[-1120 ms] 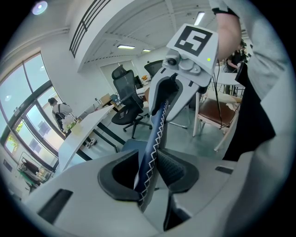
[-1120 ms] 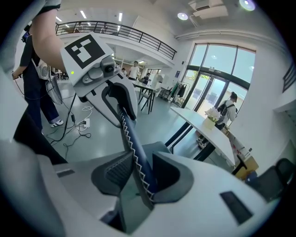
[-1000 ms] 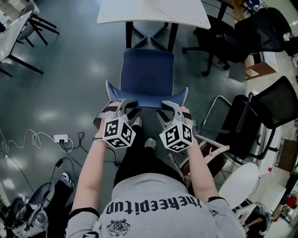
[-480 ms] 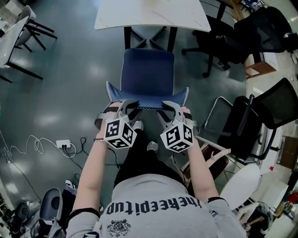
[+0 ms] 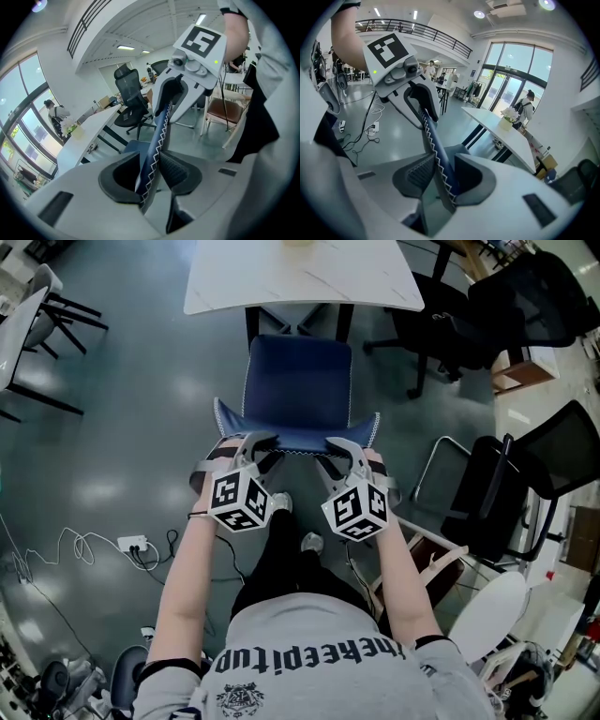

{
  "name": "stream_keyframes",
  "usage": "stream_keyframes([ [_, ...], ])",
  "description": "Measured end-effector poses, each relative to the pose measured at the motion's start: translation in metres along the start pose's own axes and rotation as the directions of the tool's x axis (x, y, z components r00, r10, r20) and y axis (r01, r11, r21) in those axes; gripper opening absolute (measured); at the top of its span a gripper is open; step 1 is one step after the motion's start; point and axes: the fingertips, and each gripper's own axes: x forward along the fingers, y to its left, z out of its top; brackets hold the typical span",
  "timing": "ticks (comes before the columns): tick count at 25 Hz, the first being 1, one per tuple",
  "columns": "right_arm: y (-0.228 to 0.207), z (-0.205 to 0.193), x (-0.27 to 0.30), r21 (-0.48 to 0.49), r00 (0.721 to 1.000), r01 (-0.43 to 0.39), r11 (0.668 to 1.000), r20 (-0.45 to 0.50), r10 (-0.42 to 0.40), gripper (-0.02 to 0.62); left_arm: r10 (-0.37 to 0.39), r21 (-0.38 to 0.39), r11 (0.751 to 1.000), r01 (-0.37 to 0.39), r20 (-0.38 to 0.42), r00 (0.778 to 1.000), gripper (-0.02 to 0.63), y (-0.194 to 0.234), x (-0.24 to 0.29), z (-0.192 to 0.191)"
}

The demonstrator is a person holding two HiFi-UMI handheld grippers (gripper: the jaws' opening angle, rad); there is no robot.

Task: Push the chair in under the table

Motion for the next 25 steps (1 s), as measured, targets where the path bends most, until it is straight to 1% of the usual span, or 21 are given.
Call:
stream_keyframes([
  [5, -0.017, 0.003, 0.009, 0.011, 1.0, 0.001, 1.0, -0.009, -0.001, 0.138, -0.001, 0.016, 1.0, 0.001, 0.013, 1.0, 0.135, 0.018, 0.007, 0.003],
  [9, -0.023, 0.005, 0.015, 0.011, 1.0, -0.006, 1.0, -0.007, 0.006, 0.138, -0.009, 0.013, 1.0, 0.009, 0.013, 1.0, 0.135, 0.025, 0.012, 0.002],
  [17, -0.024, 0.005, 0.016, 0.017, 1.0, -0.008, 1.0, -0.011, 0.008, 0.14, -0.016, 0.018, 1.0, 0.016, 0.013, 1.0, 0.135, 0.025, 0.011, 0.002],
  [25, -0.025, 0.003, 0.015, 0.002, 1.0, -0.006, 1.0, -0.003, 0.006, 0.138, -0.015, 0.02, 1.0, 0.015, 0.015, 1.0, 0.133, 0.025, 0.013, 0.004],
])
